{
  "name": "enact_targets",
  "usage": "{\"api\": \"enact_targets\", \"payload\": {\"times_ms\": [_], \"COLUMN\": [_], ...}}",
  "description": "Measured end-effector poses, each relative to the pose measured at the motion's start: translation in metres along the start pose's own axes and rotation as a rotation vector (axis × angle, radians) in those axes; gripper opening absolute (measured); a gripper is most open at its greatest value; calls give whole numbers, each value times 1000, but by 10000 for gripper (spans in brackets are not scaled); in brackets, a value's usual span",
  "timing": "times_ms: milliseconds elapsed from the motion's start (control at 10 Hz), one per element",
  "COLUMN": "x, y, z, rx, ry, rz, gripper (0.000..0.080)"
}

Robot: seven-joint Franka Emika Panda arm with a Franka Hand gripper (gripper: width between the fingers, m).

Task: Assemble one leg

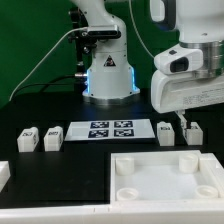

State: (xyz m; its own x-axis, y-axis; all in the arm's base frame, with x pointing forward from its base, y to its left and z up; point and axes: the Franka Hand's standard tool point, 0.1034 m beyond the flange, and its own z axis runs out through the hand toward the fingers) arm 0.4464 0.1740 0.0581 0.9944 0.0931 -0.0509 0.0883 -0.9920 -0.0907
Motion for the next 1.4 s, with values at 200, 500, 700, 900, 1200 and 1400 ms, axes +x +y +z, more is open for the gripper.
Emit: {"api": "enact_targets", "payload": {"times_ms": [200, 500, 700, 900, 1200, 1400], "x": [-10, -8, -12, -29, -26, -28], "y": [5, 5, 4, -4, -5, -5], "z": [3, 3, 5, 10, 15, 18], "rx": [-5, -13, -20, -37, -34, -35], "ry": [-139, -359, -537, -801, -838, -837], "rz": [46, 45, 64, 90, 88, 87], "gripper": [649, 649, 649, 649, 649, 649]}}
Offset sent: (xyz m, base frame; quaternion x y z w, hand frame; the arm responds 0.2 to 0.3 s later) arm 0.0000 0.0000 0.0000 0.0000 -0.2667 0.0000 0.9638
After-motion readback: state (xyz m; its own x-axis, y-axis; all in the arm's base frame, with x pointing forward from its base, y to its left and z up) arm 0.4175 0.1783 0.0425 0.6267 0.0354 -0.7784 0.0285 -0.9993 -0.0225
